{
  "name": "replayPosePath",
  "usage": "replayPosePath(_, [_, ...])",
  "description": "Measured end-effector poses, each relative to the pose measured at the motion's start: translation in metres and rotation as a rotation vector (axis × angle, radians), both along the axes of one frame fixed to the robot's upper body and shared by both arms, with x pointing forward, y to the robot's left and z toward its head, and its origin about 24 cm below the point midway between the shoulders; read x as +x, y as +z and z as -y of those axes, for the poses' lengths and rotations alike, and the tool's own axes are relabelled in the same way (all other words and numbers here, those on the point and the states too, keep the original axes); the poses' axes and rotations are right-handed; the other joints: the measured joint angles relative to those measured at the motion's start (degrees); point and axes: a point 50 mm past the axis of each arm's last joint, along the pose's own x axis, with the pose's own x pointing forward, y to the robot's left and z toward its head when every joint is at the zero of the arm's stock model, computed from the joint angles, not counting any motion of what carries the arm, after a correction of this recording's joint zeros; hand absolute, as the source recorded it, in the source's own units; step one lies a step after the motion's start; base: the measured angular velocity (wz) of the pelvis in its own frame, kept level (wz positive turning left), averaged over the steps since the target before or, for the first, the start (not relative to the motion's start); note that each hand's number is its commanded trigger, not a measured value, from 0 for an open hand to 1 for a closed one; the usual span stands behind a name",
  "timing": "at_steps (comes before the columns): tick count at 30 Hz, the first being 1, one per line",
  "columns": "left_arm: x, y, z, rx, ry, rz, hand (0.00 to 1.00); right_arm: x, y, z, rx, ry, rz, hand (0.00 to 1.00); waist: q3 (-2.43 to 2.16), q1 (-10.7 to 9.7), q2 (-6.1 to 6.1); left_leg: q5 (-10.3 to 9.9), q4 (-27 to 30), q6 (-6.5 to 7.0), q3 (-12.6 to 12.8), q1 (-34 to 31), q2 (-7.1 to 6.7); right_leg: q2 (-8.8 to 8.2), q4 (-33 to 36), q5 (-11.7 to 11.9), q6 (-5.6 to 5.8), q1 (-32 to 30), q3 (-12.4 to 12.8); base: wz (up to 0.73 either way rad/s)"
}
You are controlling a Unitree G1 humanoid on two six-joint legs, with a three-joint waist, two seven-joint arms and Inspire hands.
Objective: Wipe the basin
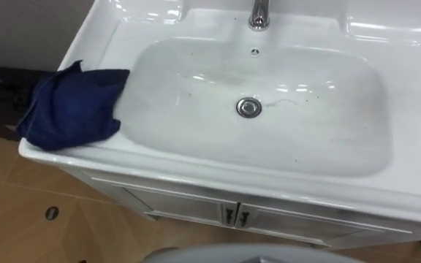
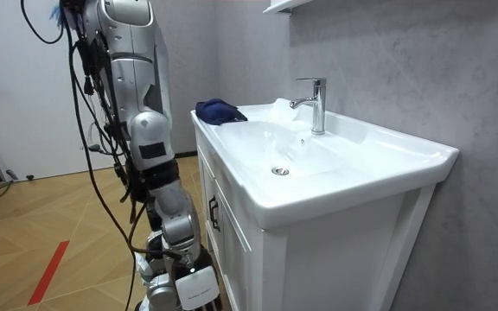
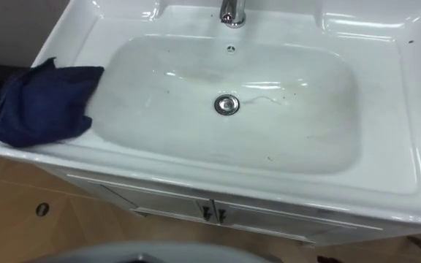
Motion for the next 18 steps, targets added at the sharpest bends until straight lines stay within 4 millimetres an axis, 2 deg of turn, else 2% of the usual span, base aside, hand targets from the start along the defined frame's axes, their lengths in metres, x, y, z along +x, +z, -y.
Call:
replayPosePath(6, [0.011,-0.003,0.006,-0.083,-0.011,-0.009,0.00,0.003,-0.001,-0.004,0.006,0.034,-0.005,0.00,-0.02,-0.07,-0.08,-0.24,0.03,0.36,0.54,0.09,0.11,0.05,0.06,0.00,0.00,0.00,0.21,0.00])
replayPosePath(8, [0.010,-0.003,0.007,-0.101,-0.012,-0.017,0.00,0.005,-0.001,-0.005,0.012,0.030,0.002,0.00,-0.02,-0.07,-0.08,-0.35,0.07,0.50,1.17,0.11,0.26,0.11,0.07,0.01,0.02,0.04,0.26,0.00])
replayPosePath(18, [0.007,-0.005,0.014,-0.178,-0.119,-0.090,0.00,0.009,-0.002,-0.007,0.033,0.031,-0.006,0.00,-0.03,-0.10,-0.52,-0.36,0.08,0.51,1.14,0.10,0.36,0.17,0.02,0.02,0.04,0.06,-0.15,0.01])
